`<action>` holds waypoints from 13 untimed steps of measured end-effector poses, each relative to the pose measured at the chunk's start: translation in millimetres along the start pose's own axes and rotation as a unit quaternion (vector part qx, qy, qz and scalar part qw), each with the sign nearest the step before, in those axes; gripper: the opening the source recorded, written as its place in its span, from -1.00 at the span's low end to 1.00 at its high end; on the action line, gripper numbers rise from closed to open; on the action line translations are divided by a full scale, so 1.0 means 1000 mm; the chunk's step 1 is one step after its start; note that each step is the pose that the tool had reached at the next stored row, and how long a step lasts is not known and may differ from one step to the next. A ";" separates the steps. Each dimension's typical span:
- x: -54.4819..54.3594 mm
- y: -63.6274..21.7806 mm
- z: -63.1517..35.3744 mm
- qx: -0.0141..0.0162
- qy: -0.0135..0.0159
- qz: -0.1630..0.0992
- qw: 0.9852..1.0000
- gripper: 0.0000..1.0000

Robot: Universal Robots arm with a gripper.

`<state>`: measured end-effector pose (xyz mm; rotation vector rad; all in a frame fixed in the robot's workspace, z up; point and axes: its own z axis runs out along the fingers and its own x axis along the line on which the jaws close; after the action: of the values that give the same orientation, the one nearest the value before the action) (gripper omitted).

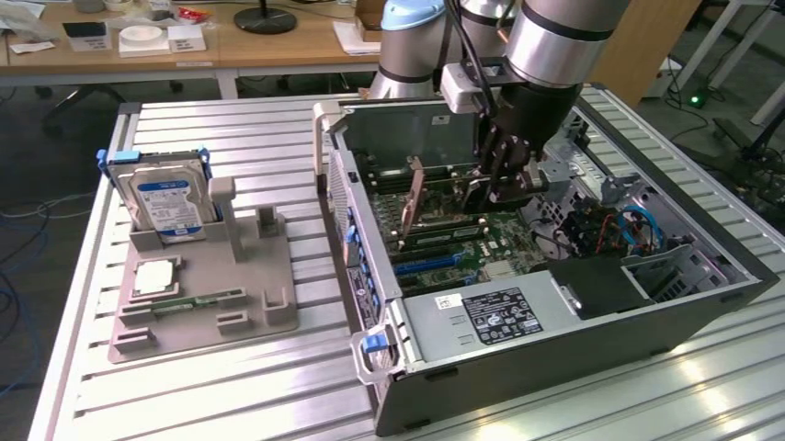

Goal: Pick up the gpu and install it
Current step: 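Insert the gpu into the slot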

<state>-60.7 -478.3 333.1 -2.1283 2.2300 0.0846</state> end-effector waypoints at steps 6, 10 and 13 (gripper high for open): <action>0.000 0.0011 0.0038 0.000 0.000 0.000 1.000 -0.44; -0.002 0.0013 0.0112 0.000 0.000 0.000 1.000 -0.44; -0.005 0.0039 0.0166 0.000 0.000 0.000 1.000 -0.44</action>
<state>-64.3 -471.7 317.0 -2.1285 2.2304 0.0855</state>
